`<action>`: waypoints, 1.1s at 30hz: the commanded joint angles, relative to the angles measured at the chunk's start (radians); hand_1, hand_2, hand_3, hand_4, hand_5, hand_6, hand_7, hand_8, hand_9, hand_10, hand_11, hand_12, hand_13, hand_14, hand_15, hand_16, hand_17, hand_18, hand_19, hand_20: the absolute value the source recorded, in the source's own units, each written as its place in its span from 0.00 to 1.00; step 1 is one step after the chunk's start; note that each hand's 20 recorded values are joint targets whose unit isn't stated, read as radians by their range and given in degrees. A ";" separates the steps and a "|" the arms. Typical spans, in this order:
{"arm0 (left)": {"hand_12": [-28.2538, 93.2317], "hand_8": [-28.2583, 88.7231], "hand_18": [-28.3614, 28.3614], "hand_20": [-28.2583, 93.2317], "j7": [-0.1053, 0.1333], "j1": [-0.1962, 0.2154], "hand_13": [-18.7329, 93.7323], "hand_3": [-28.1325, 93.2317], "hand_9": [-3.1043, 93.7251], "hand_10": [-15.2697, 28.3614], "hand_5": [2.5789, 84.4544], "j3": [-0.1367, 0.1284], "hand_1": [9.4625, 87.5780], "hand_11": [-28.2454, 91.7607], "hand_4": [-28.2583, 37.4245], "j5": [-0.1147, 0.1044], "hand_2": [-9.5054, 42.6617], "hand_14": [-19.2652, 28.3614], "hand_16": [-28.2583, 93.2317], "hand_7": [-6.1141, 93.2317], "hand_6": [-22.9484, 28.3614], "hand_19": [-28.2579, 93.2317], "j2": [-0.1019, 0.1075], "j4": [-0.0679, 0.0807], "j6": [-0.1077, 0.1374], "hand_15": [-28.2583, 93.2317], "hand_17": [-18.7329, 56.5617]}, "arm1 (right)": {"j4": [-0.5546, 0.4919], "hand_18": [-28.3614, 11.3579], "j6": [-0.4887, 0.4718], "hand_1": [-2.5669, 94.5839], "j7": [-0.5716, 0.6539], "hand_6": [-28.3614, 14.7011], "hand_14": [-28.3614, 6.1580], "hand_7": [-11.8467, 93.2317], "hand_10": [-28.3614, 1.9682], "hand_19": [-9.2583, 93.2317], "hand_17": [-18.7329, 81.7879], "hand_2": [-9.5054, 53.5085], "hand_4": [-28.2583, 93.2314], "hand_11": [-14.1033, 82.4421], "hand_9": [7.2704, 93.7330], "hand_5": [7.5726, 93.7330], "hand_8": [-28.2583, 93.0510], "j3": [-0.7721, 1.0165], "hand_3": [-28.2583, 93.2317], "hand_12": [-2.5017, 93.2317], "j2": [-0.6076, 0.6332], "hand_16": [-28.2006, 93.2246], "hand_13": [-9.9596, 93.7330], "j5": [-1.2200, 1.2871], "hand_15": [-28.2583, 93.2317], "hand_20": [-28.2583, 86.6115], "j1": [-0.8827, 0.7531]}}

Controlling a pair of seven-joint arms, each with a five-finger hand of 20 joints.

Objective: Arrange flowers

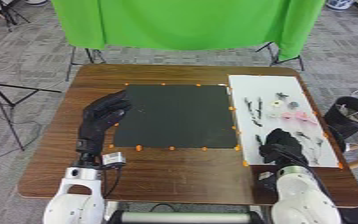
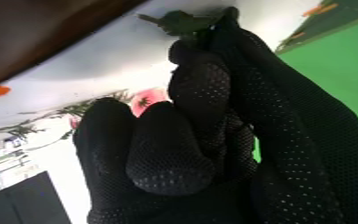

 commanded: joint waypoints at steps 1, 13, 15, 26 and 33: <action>0.35 0.17 0.75 0.46 -0.018 -0.003 0.57 0.74 0.57 0.63 0.59 -0.011 0.41 0.43 0.23 -0.018 0.00 0.74 0.24 0.25 0.45 0.46 0.074 0.004 0.024 0.46 0.45 | -0.067 0.40 0.023 0.60 -0.015 0.54 0.75 0.52 0.49 1.00 0.86 0.00 0.40 0.59 0.88 0.76 0.40 0.011 0.76 0.59 0.019 0.52 0.95 0.032 0.83 0.82 0.030; 0.35 0.17 0.74 0.45 -0.051 0.068 0.57 0.75 0.57 0.63 0.60 -0.125 0.41 0.43 0.22 -0.080 0.00 0.74 0.24 0.25 0.46 0.44 0.276 0.046 0.160 0.46 0.44 | -0.075 0.43 0.025 0.60 0.000 0.53 0.75 0.52 0.50 1.00 0.88 0.00 0.40 0.59 0.89 0.76 0.40 -0.085 0.76 0.57 0.042 0.52 0.96 0.240 0.83 0.80 0.207; 0.35 0.17 0.74 0.44 -0.056 0.085 0.57 0.75 0.57 0.63 0.60 -0.145 0.41 0.43 0.22 -0.095 0.00 0.74 0.24 0.25 0.46 0.42 0.307 0.061 0.197 0.46 0.45 | -0.061 0.43 0.031 0.60 -0.003 0.53 0.75 0.52 0.50 1.00 0.88 0.00 0.40 0.59 0.89 0.76 0.40 -0.127 0.76 0.58 0.044 0.52 0.96 0.232 0.83 0.80 0.262; 0.34 0.16 0.73 0.43 -0.087 0.152 0.56 0.76 0.57 0.63 0.60 -0.185 0.41 0.44 0.22 -0.131 0.00 0.73 0.23 0.26 0.45 0.39 0.369 0.107 0.293 0.46 0.44 | 0.034 0.45 0.082 0.60 -0.010 0.53 0.76 0.53 0.50 1.00 0.89 0.00 0.40 0.59 0.89 0.76 0.40 -0.372 0.76 0.57 0.003 0.52 0.96 0.631 0.82 0.78 0.568; 0.34 0.16 0.73 0.43 -0.080 0.149 0.56 0.76 0.56 0.63 0.60 -0.170 0.41 0.44 0.22 -0.142 0.00 0.73 0.23 0.27 0.46 0.39 0.375 0.108 0.314 0.46 0.44 | 0.134 0.47 0.160 0.60 -0.013 0.53 0.76 0.54 0.51 1.00 0.89 0.00 0.40 0.59 0.90 0.76 0.39 -0.531 0.75 0.55 -0.053 0.52 0.97 0.798 0.81 0.75 0.716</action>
